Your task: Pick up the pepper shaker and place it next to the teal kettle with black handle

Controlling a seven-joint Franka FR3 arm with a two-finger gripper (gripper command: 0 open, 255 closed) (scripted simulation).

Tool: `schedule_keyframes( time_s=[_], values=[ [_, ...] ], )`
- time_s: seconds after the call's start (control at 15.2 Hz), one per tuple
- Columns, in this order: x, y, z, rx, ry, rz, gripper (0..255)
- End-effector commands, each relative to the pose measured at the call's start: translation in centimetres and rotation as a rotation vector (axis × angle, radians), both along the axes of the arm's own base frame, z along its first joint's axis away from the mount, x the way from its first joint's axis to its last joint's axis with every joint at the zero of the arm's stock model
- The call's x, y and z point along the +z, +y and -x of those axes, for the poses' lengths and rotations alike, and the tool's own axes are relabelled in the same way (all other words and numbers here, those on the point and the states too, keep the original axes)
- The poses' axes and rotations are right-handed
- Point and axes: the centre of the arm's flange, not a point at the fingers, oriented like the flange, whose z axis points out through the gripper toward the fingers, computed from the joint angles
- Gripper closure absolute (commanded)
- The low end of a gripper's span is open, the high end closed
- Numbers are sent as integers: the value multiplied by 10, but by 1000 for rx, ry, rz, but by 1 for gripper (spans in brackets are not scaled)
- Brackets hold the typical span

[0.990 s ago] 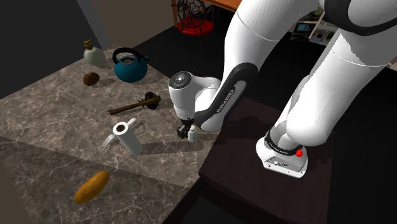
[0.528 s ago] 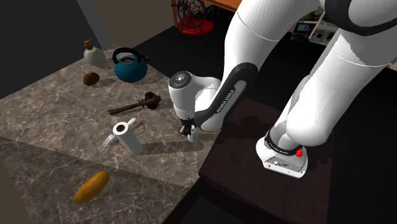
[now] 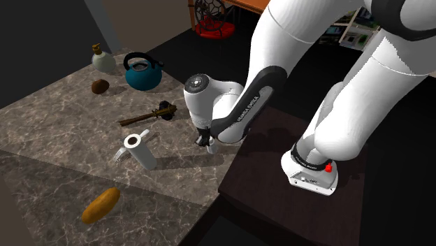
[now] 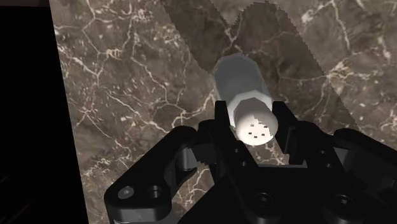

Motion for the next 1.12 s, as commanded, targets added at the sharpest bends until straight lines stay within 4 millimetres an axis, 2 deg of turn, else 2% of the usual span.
schedule_keyframes(
  time_s=[0.0,1.06],
  values=[
    [11,0,2,0,1,-1,255],
    [95,0,2,0,1,-1,255]
  ],
)
